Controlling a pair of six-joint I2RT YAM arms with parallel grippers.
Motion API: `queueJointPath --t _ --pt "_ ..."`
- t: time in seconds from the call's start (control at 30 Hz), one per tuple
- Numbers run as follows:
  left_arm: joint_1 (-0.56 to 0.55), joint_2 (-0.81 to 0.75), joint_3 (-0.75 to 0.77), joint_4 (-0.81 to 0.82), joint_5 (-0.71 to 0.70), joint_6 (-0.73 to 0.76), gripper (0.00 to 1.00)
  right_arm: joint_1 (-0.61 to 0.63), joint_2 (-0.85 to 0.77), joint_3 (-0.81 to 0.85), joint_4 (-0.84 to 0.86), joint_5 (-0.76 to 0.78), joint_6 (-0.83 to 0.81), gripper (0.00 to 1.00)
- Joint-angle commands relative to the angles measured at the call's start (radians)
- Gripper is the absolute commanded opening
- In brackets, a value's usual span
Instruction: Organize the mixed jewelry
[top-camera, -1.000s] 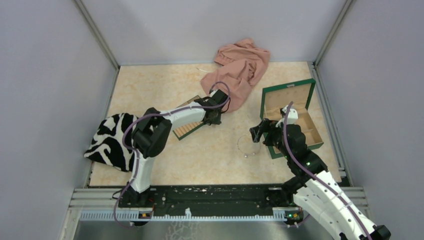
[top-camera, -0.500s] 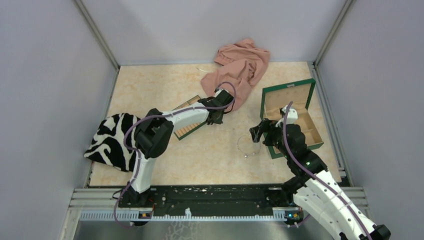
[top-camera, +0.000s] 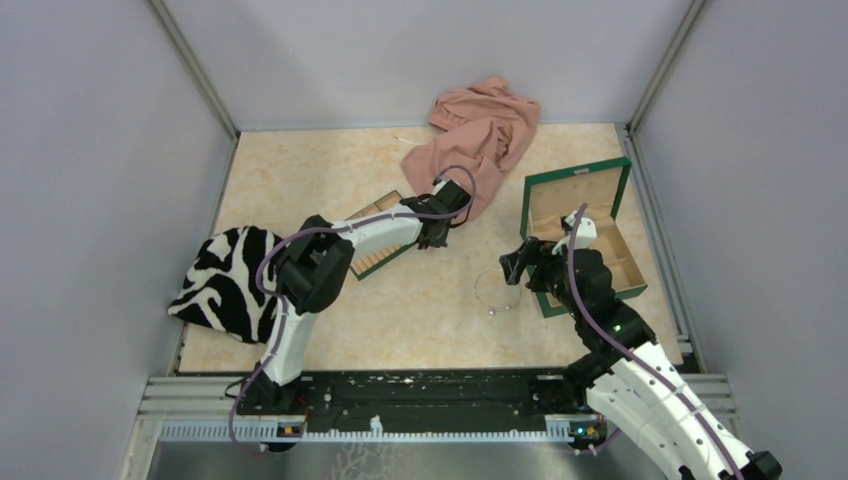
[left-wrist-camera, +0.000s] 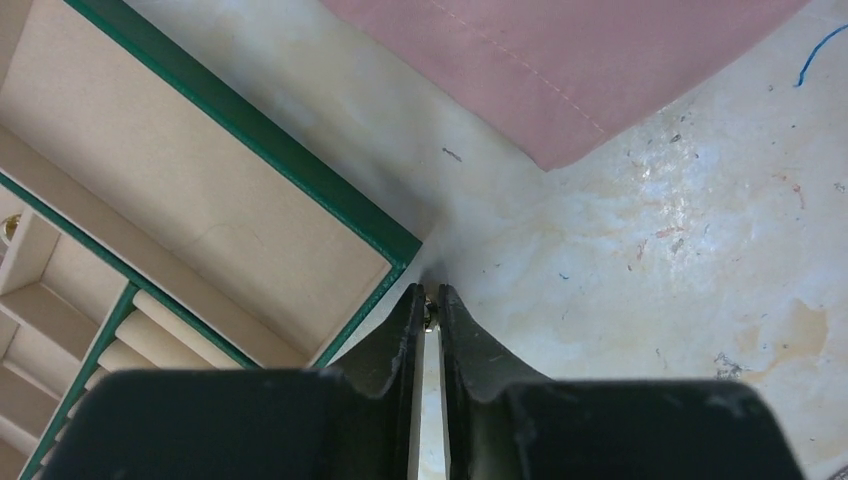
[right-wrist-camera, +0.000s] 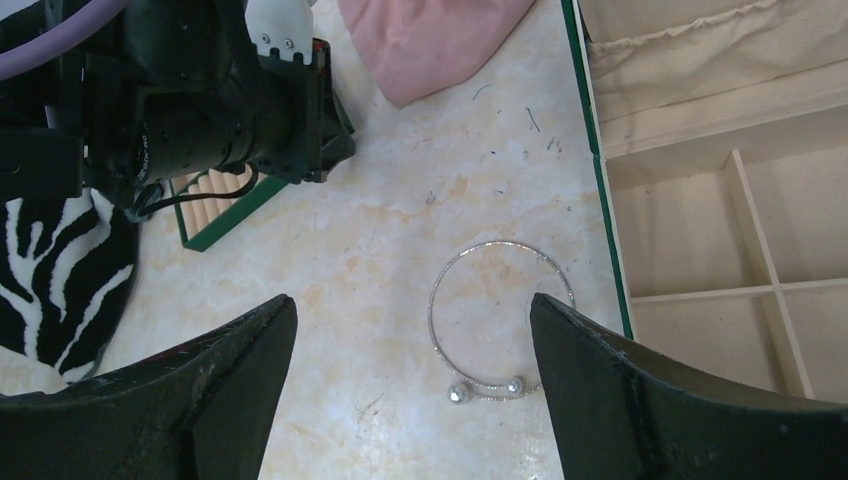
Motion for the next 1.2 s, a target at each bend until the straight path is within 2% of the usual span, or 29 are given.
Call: queueJointPath --t 0.0,0.17,0.27,0.37,0.5,0.7,0.83,0.93,1.17 --pt "-0.004 0.0 -0.008 -0.013 -0.014 -0.001 0.13 -0.008 0.002 0.021 0.051 0.004 0.003 0.86" --pt "-0.006 -0.015 -0.014 -0.032 -0.032 0.005 0.07 -0.008 0.003 0.02 0.056 -0.001 0.006 0.86" --pt "-0.012 -0.022 -0.011 -0.052 -0.048 0.014 0.0 -0.008 0.004 0.021 0.054 -0.003 0.005 0.86" --pt "-0.026 -0.031 -0.019 -0.064 -0.077 0.021 0.0 -0.008 0.006 0.021 0.055 -0.004 0.004 0.86" --pt "-0.057 -0.086 -0.096 -0.015 -0.211 0.032 0.0 -0.008 0.009 0.021 0.066 -0.005 0.004 0.86" --pt "-0.057 -0.14 -0.096 -0.058 -0.294 0.055 0.0 -0.008 0.013 0.023 0.065 -0.003 0.002 0.86" --pt "-0.055 -0.2 -0.11 -0.017 -0.323 0.1 0.0 -0.008 0.018 0.026 0.062 -0.014 -0.001 0.86" --pt "-0.022 -0.222 -0.101 0.003 -0.296 0.118 0.0 -0.008 0.026 0.032 0.061 -0.016 -0.006 0.86" --pt "0.162 -0.16 -0.037 -0.013 -0.162 0.091 0.0 -0.008 0.046 0.064 0.05 -0.026 -0.02 0.86"
